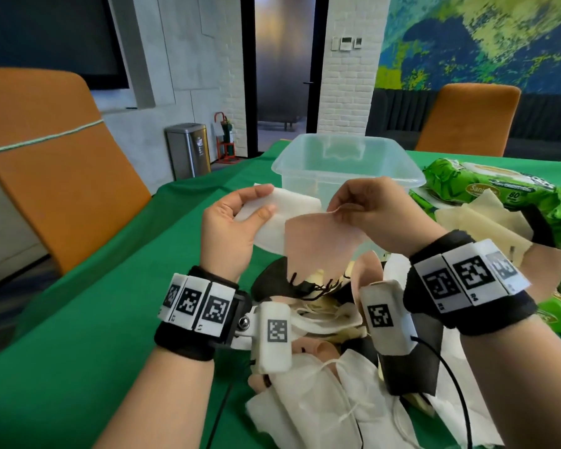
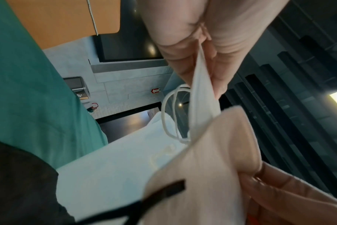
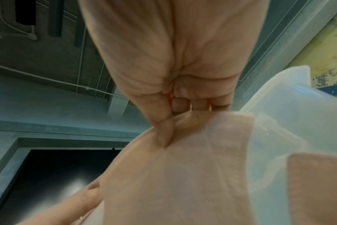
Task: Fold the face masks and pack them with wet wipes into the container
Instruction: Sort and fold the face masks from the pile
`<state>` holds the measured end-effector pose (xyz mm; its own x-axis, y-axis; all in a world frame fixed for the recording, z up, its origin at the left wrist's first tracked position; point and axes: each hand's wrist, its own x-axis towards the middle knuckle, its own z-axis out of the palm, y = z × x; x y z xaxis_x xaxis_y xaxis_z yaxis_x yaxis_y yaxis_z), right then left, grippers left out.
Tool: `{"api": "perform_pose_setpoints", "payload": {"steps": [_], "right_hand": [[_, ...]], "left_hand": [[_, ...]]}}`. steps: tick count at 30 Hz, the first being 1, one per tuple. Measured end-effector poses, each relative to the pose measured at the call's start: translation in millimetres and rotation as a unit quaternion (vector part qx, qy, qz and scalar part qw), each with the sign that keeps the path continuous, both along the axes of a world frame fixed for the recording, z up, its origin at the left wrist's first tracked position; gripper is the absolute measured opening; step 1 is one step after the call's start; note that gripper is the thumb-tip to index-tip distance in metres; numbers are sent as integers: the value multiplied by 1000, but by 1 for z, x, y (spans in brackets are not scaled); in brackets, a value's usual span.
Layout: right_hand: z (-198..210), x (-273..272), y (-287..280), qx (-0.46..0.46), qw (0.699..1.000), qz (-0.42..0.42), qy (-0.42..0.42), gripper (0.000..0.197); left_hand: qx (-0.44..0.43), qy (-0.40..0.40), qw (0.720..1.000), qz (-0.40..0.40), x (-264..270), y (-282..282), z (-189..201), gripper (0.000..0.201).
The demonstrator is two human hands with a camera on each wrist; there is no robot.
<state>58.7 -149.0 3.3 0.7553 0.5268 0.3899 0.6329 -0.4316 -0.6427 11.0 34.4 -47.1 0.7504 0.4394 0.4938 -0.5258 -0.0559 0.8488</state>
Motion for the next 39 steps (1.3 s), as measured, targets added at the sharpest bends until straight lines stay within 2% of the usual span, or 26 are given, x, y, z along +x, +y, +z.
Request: {"api": "perform_pose_setpoints", "payload": {"steps": [4, 9, 14, 17, 19, 21, 23, 26, 28, 31, 35, 39], "right_hand": [[4, -12, 2, 14, 1000, 15, 2, 35], [1, -31, 15, 16, 998, 62, 4, 25], [-3, -42, 31, 43, 994, 93, 30, 27], [-7, -47, 37, 89, 989, 105, 56, 25], [-10, -52, 39, 123, 983, 114, 71, 25], [-13, -58, 39, 150, 975, 129, 100, 25], [-16, -64, 40, 147, 974, 135, 111, 25], [-18, -71, 41, 89, 989, 102, 61, 24], [-16, -75, 40, 81, 992, 87, 31, 22], [-10, -84, 35, 78, 988, 125, 36, 22], [-6, -94, 35, 78, 972, 197, 104, 25], [-10, -92, 43, 99, 974, 166, 117, 27]], "left_hand": [[-13, 38, 999, 11, -17, 15, 6, 32], [-49, 66, 994, -70, -46, 22, 16, 55], [-18, 63, 995, -77, -72, 19, 14, 64], [28, 53, 997, -42, -86, 22, 5, 66], [100, 64, 993, 9, -95, 25, -2, 59], [156, 65, 983, 67, -104, 26, -7, 44], [174, 58, 977, 111, -110, 26, -11, 32], [195, 58, 965, 165, -113, 26, -12, 29], [173, 64, 965, 185, -113, 26, -14, 18], [113, 71, 975, 177, -116, 25, -15, 10], [50, 56, 989, 125, -120, 18, -17, 5], [41, 31, 996, 77, -121, 13, -21, 17]]}}
